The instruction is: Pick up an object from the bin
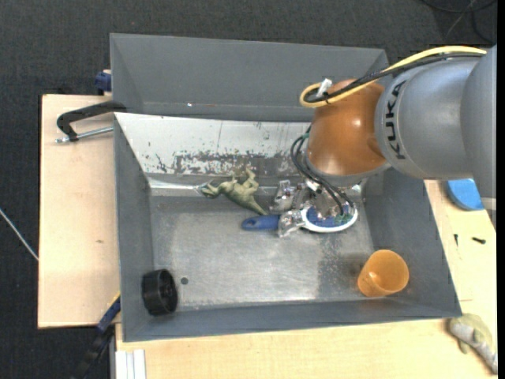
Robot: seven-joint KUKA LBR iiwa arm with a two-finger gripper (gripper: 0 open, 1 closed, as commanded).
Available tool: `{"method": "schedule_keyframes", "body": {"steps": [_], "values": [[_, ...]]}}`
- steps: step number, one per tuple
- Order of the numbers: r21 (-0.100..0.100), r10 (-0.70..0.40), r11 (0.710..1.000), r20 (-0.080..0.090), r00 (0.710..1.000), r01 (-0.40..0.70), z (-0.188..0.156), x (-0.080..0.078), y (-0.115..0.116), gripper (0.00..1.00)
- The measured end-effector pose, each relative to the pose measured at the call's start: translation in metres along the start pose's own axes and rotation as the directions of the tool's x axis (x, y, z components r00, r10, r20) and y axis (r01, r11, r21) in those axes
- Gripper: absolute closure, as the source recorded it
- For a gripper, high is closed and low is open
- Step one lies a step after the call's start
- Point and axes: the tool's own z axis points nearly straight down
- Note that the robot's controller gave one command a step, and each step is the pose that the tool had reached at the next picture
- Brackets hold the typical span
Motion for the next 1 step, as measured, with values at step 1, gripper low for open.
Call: {"method": "schedule_keyframes", "body": {"steps": [1], "values": [[0.001, 0.012, 1.000, -0.005, 1.000, -0.012, -0.1321, -0.0078, -0.0002, 1.00]]}}
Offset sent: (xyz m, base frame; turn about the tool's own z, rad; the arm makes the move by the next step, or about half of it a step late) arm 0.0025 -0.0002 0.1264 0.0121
